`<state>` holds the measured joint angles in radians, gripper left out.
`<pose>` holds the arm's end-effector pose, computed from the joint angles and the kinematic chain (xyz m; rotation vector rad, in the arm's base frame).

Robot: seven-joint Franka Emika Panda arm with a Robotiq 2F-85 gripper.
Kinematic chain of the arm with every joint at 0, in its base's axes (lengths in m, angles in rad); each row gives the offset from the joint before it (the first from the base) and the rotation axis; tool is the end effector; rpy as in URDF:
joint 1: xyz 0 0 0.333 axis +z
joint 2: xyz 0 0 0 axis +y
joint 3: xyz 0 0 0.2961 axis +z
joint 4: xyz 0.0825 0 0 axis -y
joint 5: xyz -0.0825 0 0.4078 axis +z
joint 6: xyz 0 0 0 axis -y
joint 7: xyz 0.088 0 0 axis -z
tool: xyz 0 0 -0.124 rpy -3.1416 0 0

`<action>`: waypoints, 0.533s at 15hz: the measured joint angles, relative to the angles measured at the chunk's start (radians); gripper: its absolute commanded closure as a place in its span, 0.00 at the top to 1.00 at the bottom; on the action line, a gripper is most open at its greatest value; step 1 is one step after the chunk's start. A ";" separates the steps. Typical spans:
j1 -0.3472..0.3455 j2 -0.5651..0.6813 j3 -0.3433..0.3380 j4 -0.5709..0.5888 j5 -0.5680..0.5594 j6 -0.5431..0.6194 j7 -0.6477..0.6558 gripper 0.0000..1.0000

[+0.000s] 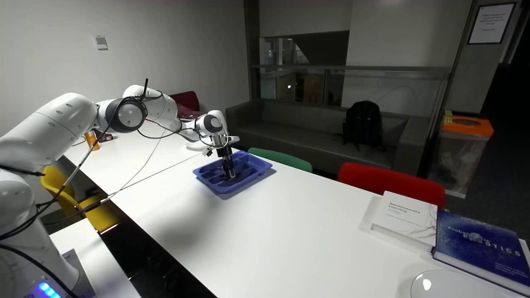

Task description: Remove two forks from the tray

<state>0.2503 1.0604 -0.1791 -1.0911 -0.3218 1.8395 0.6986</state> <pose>0.7355 0.0555 0.1225 2.5412 -0.5484 -0.1296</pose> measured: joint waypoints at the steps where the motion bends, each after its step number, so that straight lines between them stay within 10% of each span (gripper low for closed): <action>1: 0.000 0.012 -0.004 0.018 -0.007 0.000 -0.003 1.00; 4: -0.002 0.041 -0.012 0.070 -0.019 0.000 -0.023 0.99; 8: -0.006 0.068 -0.014 0.120 -0.019 0.000 -0.071 0.66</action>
<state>0.2448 1.1281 -0.1932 -0.9710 -0.3413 1.8396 0.6275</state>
